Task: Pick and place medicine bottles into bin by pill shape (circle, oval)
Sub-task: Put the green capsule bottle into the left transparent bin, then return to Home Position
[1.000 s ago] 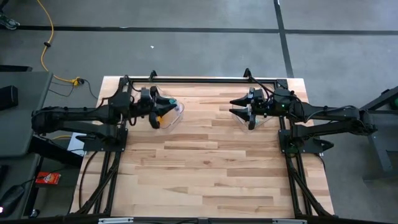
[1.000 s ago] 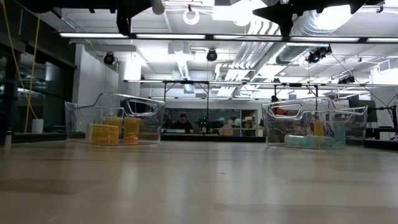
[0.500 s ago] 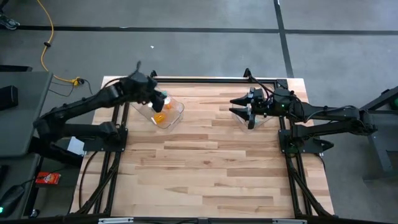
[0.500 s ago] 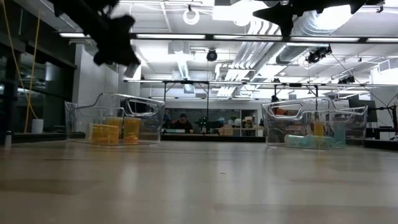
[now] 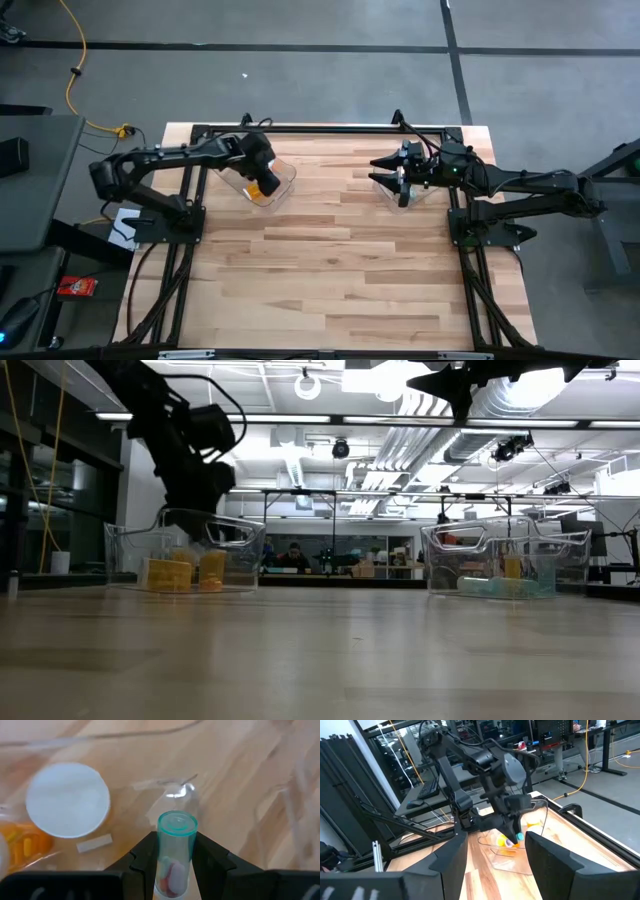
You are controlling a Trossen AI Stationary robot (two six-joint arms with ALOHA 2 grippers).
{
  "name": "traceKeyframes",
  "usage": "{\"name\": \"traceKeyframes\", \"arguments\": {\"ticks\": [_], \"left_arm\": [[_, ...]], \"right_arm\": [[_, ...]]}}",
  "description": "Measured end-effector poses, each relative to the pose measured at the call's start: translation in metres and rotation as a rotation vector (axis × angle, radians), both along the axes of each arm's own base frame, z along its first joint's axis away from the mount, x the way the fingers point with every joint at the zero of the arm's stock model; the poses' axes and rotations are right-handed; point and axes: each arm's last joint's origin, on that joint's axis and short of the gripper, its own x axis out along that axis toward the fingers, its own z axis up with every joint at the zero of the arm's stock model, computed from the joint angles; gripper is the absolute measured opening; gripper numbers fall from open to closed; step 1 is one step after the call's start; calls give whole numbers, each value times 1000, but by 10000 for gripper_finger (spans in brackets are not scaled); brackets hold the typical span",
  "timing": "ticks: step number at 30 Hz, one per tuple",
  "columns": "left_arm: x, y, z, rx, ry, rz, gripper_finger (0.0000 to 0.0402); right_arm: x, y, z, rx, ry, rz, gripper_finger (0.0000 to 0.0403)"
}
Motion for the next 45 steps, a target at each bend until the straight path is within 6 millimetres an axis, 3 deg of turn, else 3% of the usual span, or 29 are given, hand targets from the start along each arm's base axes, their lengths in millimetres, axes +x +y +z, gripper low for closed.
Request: {"name": "traceKeyframes", "arguments": {"ticks": [8,21,25,28,38,42,45], "left_arm": [[3,3,-10,-11,39,-30,98],[0,1,-4,-14,45,-35,181],[-6,-5,19,-49,40,-47,185],[-10,-11,45,-45,-58,-67,180],[-34,-65,148,345,-755,-141,148],[-46,-90,167,467,-997,-187,141],[-50,-104,162,500,-1082,-208,140]], "right_arm": [[0,0,0,0,0,0,193],[0,0,0,0,0,0,193],[0,0,0,0,1,0,193],[0,0,0,-3,1,0,193],[0,0,0,-1,1,0,193],[0,0,0,0,1,0,193],[0,0,0,-1,-4,0,193]]}}
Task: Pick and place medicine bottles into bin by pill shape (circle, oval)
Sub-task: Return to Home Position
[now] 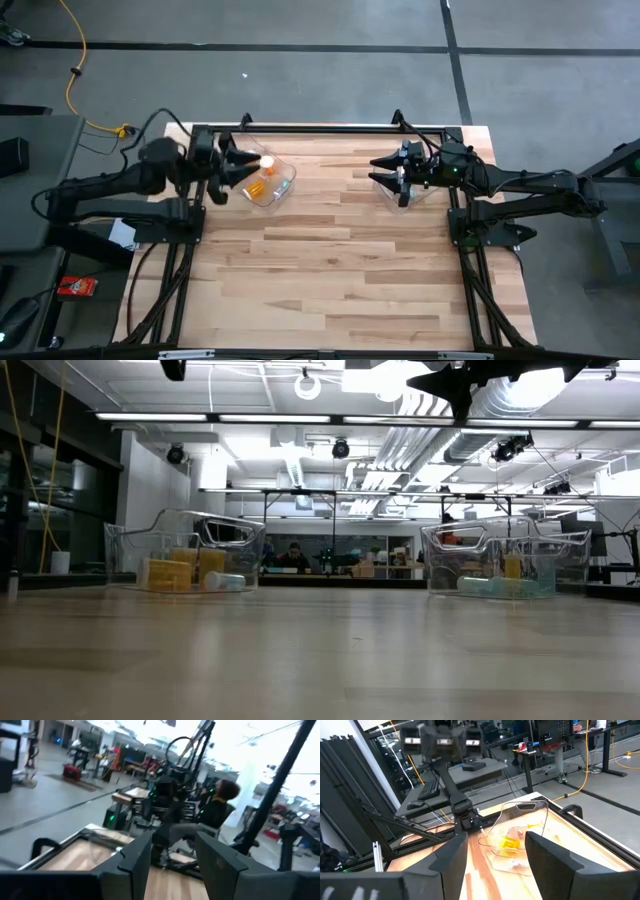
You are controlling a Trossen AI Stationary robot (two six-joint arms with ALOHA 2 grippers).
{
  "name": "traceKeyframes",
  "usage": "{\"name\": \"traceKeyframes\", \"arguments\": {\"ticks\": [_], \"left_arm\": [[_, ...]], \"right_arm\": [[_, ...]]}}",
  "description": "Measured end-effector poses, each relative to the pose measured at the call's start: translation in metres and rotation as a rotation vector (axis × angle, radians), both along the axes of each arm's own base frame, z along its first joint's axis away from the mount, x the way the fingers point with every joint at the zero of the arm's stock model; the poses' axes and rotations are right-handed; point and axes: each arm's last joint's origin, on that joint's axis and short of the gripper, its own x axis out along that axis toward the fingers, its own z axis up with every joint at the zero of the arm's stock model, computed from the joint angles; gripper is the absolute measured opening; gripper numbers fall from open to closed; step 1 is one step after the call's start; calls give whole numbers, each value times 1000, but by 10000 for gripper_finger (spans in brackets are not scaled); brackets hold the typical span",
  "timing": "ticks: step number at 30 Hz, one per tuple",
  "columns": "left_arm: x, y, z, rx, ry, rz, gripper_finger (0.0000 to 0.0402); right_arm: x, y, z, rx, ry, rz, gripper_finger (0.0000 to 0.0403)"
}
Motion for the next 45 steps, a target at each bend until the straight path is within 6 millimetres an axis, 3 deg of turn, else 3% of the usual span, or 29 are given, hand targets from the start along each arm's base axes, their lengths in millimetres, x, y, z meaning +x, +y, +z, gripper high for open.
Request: {"name": "traceKeyframes", "arguments": {"ticks": [6,19,24,27,29,36,45], "left_arm": [[4,-16,-31,-21,5,-11,140],[4,-20,-28,-10,-14,-84,139],[-1,-29,-33,-1,-2,-167,95],[-4,-36,-52,16,-16,-174,29],[-8,-40,-67,13,-27,-178,9],[-26,-46,-114,-10,-48,-173,3],[-47,-45,-152,-46,-150,-177,0]], "right_arm": [[0,0,0,-3,-4,0,193],[0,0,0,7,-5,0,193],[0,0,0,65,-11,-3,193],[0,0,-1,102,-7,-5,193],[0,0,-2,93,7,-4,193],[0,0,-2,108,3,2,193],[-1,-2,-4,300,-10,-82,193]]}}
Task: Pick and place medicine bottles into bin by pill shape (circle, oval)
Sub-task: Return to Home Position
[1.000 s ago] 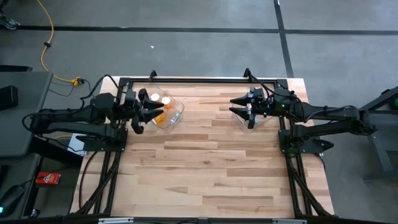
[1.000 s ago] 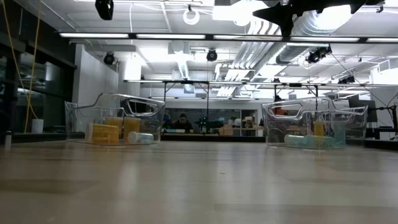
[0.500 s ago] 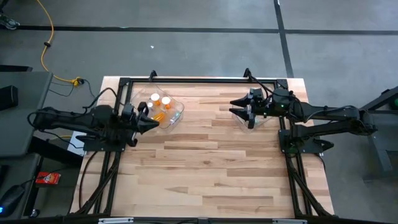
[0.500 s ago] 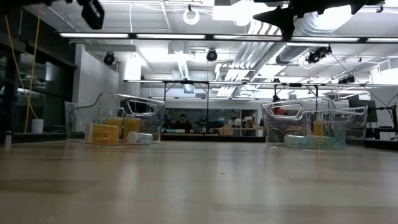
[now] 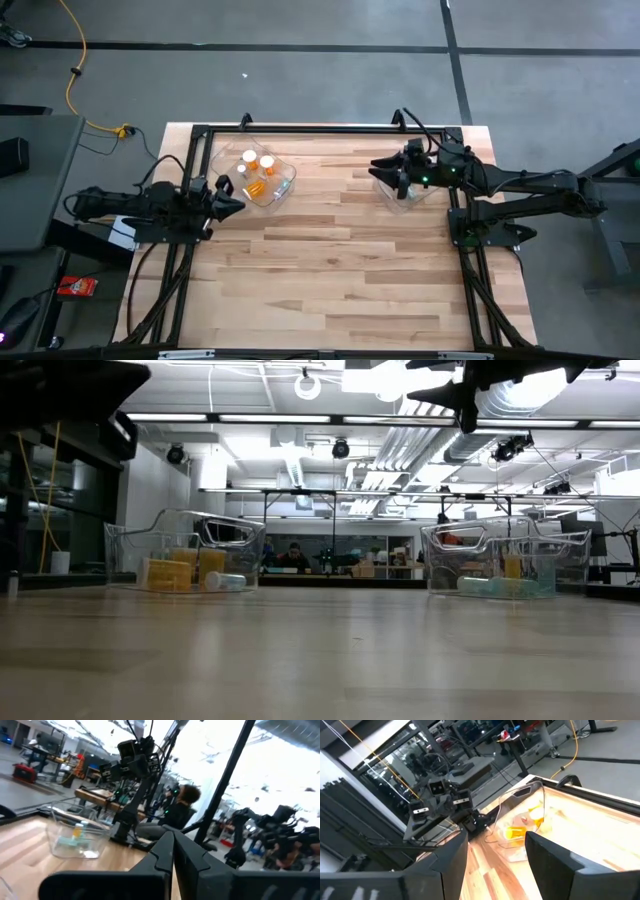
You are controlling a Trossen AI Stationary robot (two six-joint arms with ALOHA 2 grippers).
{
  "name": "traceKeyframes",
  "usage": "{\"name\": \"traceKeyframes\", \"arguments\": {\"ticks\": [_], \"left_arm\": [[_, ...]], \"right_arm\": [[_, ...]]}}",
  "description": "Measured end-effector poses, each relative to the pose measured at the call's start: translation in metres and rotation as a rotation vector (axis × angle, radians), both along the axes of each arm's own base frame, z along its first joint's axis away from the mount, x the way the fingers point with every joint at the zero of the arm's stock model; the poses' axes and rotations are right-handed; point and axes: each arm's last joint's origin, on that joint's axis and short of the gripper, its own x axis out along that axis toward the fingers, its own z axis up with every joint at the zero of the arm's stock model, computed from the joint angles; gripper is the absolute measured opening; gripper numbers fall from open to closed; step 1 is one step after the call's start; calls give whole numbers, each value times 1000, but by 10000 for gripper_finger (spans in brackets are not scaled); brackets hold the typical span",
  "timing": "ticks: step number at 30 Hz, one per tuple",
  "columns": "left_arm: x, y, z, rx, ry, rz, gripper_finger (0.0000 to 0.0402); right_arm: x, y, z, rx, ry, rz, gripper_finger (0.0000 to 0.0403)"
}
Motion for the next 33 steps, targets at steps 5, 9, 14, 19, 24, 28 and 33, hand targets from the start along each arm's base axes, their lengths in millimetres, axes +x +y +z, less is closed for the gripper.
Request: {"name": "traceKeyframes", "arguments": {"ticks": [5,9,14,19,24,28,33], "left_arm": [[-2,0,-12,-31,25,-9,0],[-2,0,-12,-30,32,-10,0],[-1,0,-18,-36,94,-17,0],[0,0,-20,-14,114,-5,1],[0,0,-20,-14,114,-4,3],[0,0,-20,-14,114,-3,3],[0,0,-20,-14,114,-3,3]], "right_arm": [[0,2,0,1,-1,7,193],[-1,3,-3,-1,34,36,181],[-13,8,-13,-34,109,140,76],[-39,14,-42,-8,31,189,20],[-65,21,-75,-18,-96,209,6],[-81,24,-96,-43,-135,210,6],[-93,25,-117,-92,-212,206,1]]}}
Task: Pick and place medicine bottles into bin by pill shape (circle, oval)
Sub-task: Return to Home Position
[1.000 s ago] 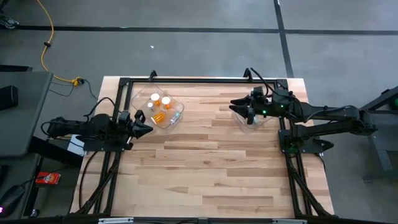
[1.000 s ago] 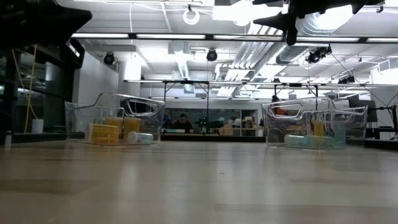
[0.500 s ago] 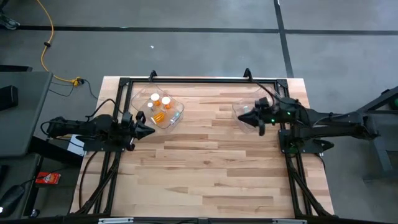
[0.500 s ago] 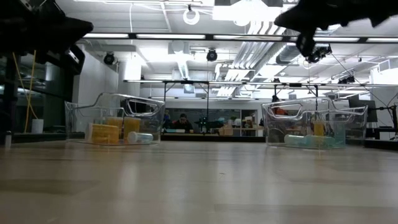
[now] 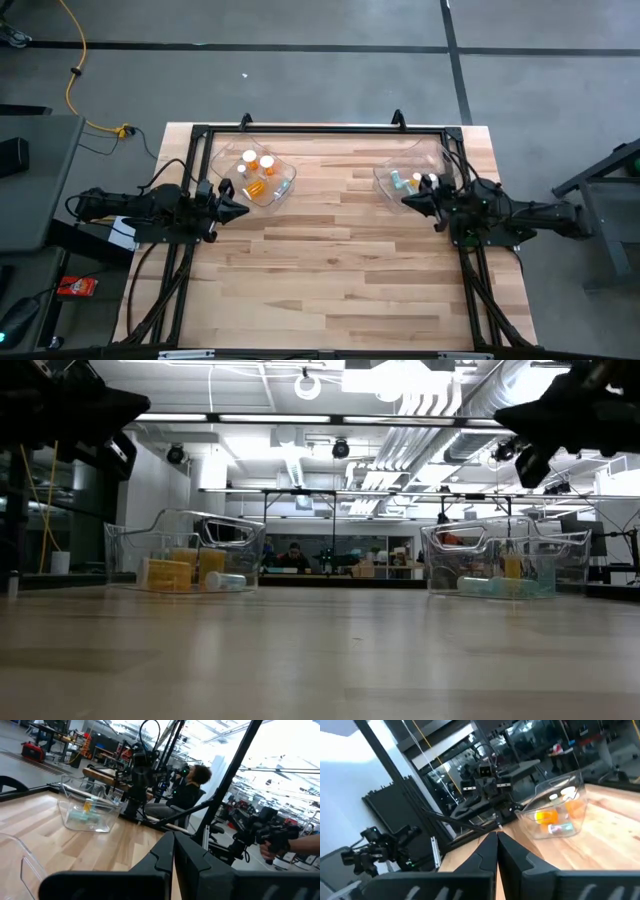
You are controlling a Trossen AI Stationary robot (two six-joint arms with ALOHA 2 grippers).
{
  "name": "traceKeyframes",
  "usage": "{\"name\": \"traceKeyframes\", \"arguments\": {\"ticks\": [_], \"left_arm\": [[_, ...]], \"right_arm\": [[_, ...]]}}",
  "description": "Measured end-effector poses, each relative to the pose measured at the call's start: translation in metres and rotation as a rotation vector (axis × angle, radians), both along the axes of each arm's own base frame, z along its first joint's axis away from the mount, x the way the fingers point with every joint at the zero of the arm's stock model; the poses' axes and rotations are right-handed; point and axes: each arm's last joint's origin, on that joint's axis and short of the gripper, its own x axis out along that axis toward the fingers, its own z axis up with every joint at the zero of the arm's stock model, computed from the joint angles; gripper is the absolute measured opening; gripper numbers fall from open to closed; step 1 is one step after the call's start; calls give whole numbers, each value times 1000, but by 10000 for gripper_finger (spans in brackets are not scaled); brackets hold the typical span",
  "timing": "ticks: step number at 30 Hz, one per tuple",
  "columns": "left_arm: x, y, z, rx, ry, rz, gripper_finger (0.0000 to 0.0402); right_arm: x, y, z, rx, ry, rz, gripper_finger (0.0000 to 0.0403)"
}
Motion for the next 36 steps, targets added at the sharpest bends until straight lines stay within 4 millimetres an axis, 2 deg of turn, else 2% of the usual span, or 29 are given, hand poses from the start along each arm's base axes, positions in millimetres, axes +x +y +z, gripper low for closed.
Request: {"name": "traceKeyframes", "arguments": {"ticks": [3,9,13,18,36], "left_arm": [[0,0,0,0,0,0,3],[0,0,0,0,0,0,3],[0,0,0,0,-1,0,3],[0,0,0,0,-1,1,3],[0,0,0,0,-1,1,3]], "right_arm": [[-4,1,-11,-45,-18,-7,0],[-8,0,-18,-179,39,-61,0],[-8,-2,-27,-163,140,-131,0],[-7,-5,-29,-198,185,-197,0],[-5,-5,-31,-192,208,-195,0]]}}
